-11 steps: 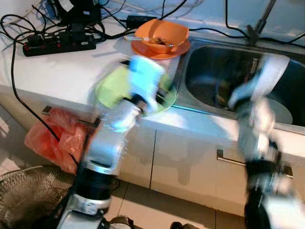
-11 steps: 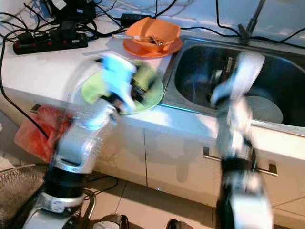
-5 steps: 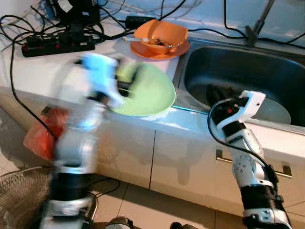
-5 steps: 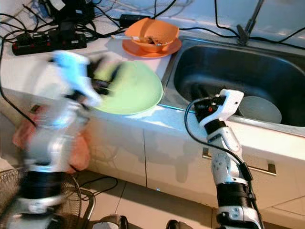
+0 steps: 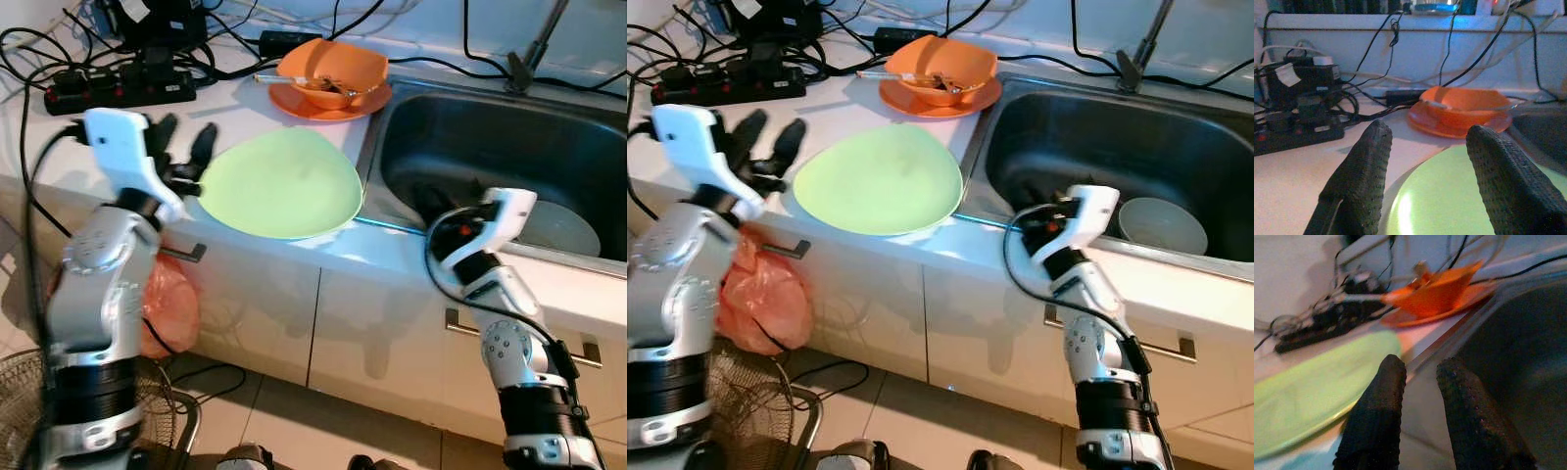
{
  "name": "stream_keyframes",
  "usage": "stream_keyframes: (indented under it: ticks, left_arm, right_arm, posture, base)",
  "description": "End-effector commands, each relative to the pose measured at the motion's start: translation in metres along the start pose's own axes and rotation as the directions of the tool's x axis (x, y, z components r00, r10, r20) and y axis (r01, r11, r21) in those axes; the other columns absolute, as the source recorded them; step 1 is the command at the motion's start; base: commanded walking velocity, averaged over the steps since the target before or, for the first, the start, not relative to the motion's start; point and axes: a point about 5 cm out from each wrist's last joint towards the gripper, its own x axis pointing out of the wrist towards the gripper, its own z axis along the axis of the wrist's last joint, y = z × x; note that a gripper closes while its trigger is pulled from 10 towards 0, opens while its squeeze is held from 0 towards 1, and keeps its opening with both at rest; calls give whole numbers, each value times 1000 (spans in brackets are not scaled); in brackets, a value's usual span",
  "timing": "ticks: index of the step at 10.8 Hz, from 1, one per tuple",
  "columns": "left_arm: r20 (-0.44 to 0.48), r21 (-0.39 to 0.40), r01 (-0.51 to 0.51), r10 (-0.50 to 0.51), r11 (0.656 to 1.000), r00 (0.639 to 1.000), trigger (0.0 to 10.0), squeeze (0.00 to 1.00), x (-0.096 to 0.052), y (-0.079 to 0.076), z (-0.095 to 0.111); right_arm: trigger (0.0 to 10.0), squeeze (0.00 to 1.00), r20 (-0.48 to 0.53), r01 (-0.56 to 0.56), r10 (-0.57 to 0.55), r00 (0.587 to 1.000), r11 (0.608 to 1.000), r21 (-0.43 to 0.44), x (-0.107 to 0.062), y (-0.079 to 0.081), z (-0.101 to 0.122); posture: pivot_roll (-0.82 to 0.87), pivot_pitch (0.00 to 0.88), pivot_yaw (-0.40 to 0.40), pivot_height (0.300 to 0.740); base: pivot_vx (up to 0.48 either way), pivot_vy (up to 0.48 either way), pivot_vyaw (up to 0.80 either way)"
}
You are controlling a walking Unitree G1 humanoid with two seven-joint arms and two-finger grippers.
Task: Kitchen organization
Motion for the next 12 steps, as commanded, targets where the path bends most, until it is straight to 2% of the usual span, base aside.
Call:
stream_keyframes:
  ticks: [1,4,5,6,7,8,9,10,11,12]
  left_arm:
    - [-15,8,-9,9,1000,1000,10000,0,-4,3,0]
    - [-41,-1,-12,12,1000,999,10000,0,-9,1,-6]
    - [-45,-8,-2,1,1000,999,10000,0,-7,-2,-8]
    - [-51,-19,17,-18,1000,999,10000,0,-5,-8,-11]
    - [-53,-24,22,-23,999,998,10000,0,-4,-11,-11]
    - [-54,-19,23,-24,1000,998,10000,0,-3,-10,-12]
    - [-52,-13,16,-16,1000,999,10000,0,-3,-8,-14]
    - [-50,-14,8,-9,1000,999,10000,0,-2,-6,-15]
    - [-50,-24,4,-5,1000,999,10000,0,-1,-5,-17]
    - [-50,-25,4,-5,1000,999,10000,0,-1,-6,-17]
  right_arm:
    - [10000,0,-39,-20,19,999,1000,-20,-2,2,-2]
    - [10000,0,-30,-79,77,997,996,-52,-1,14,15]
    - [10000,937,-26,-83,81,996,995,-58,1,16,17]
    - [10000,1000,-39,-61,59,998,996,-61,4,18,17]
    - [10000,1000,-56,-100,97,994,993,-57,5,28,20]
    - [10000,0,-72,-105,100,992,992,-67,7,31,23]
    - [10000,0,-70,-107,102,992,992,-66,9,34,27]
    - [10000,75,-69,-116,111,991,991,-64,10,36,30]
    - [10000,1000,-71,-113,108,992,991,-67,12,40,36]
    - [10000,1000,-97,-91,86,992,995,-45,12,39,35]
  posture:
    - [203,141,-27,740]
    - [195,149,-32,740]
    - [191,149,-32,740]
    - [189,148,-34,740]
    - [186,150,-35,740]
    - [186,151,-36,740]
    - [181,148,-36,740]
    - [179,148,-40,740]
    - [173,147,-43,740]
    - [171,149,-45,740]
  base:
    - [0,0,0]
    - [0,0,0]
    - [0,0,0]
    - [0,0,0]
    - [0,0,0]
    - [0,0,0]
    - [0,0,0]
    - [0,0,0]
    - [0,0,0]
    - [0,0,0]
